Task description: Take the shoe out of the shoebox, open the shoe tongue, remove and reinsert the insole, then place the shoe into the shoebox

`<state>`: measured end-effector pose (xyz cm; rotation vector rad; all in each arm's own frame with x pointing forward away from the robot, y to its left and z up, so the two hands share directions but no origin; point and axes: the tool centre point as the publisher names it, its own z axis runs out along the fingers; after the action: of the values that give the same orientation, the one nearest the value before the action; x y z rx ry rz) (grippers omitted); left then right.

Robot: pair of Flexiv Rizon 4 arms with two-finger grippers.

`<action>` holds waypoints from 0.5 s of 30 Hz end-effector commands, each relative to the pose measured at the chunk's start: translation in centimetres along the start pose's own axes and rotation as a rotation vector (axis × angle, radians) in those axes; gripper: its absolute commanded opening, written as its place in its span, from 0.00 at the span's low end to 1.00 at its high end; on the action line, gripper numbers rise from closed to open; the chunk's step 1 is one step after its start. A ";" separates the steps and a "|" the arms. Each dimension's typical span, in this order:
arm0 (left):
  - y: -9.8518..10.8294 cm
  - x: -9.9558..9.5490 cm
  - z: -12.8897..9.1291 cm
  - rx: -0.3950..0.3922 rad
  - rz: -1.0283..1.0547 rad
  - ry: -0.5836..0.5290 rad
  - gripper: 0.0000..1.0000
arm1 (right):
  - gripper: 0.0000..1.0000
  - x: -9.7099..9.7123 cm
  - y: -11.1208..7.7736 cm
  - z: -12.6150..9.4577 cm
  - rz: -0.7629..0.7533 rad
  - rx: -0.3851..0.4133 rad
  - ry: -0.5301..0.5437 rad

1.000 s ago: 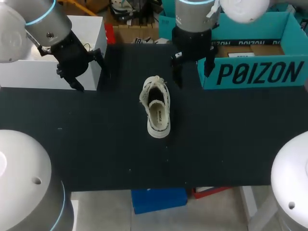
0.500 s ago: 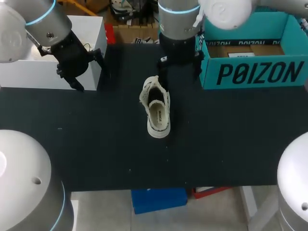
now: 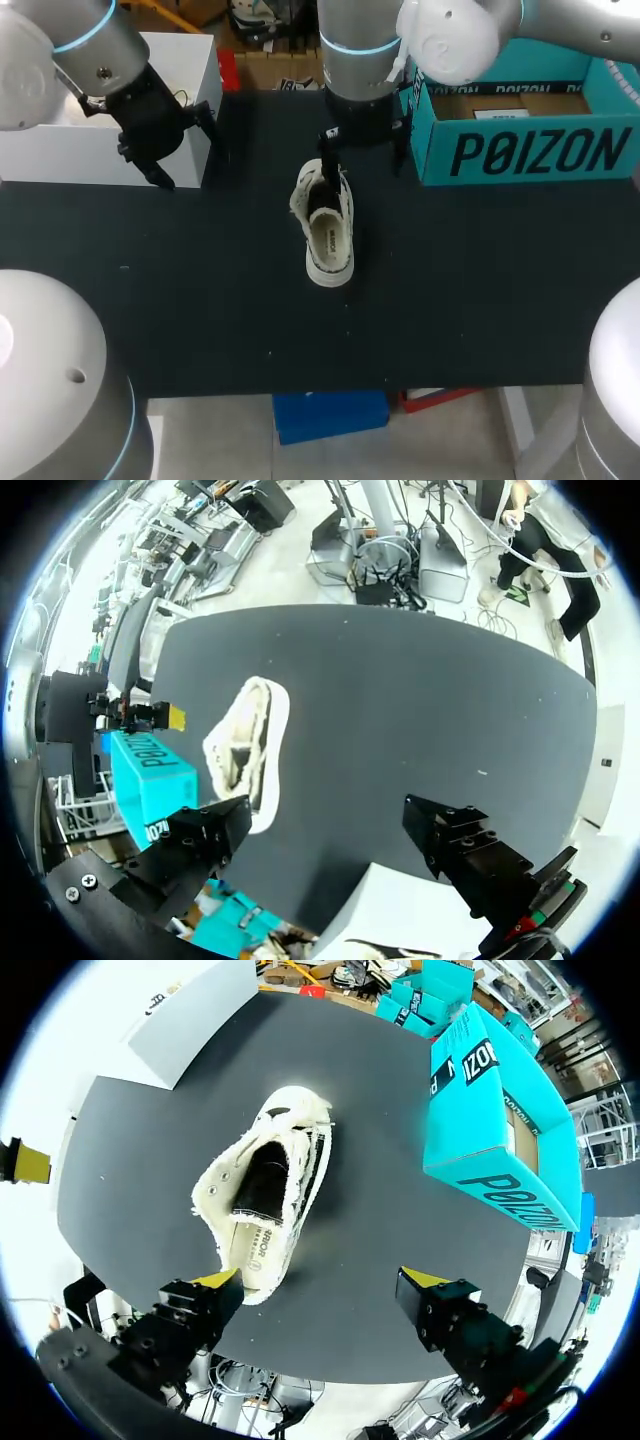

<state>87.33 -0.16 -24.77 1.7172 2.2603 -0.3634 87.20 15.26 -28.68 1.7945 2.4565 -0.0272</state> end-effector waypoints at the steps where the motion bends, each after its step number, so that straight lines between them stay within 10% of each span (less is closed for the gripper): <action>1: 0.0 0.0 0.0 -0.002 0.001 0.001 1.00 | 1.00 -0.1 1.3 2.1 0.010 0.020 0.011; 15: 0.0 0.0 0.0 -0.002 0.001 0.001 1.00 | 1.00 -0.7 2.6 6.0 0.032 0.043 0.030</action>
<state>87.32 -0.16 -24.77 1.7172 2.2601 -0.3636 89.90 14.77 -33.80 1.8603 2.4621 -0.0501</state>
